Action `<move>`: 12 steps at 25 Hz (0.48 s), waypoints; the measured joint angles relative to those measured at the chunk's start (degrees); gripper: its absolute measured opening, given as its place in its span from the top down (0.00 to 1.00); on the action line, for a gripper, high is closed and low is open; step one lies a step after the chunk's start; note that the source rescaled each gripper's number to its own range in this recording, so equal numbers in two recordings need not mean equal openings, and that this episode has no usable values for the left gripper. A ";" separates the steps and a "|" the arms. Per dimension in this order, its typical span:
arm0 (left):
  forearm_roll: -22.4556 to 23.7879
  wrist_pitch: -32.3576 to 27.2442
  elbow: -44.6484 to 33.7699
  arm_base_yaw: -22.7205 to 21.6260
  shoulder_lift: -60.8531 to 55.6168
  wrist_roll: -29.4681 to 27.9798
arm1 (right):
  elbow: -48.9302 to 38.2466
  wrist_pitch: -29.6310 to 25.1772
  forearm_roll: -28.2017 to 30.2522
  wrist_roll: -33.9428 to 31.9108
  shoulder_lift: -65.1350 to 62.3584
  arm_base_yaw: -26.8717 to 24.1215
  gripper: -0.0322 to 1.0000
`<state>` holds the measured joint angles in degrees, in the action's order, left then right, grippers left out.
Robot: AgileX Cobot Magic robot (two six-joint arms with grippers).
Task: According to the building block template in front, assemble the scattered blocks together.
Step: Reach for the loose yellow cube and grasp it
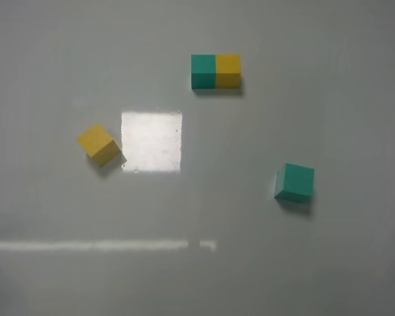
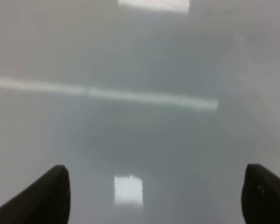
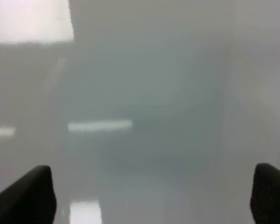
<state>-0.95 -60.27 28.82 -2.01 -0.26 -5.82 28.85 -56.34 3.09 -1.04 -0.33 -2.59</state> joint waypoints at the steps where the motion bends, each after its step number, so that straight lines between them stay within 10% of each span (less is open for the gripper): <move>1: 0.00 0.00 0.00 0.00 0.00 0.00 | 0.00 0.00 0.00 0.00 0.00 0.00 0.00; 12: 0.00 0.00 0.00 0.00 0.00 0.00 | 0.00 0.00 0.00 0.00 0.00 0.00 0.04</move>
<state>-0.95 -60.27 28.82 -2.01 -0.26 -5.82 28.85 -56.34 3.09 -1.04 -0.33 -2.59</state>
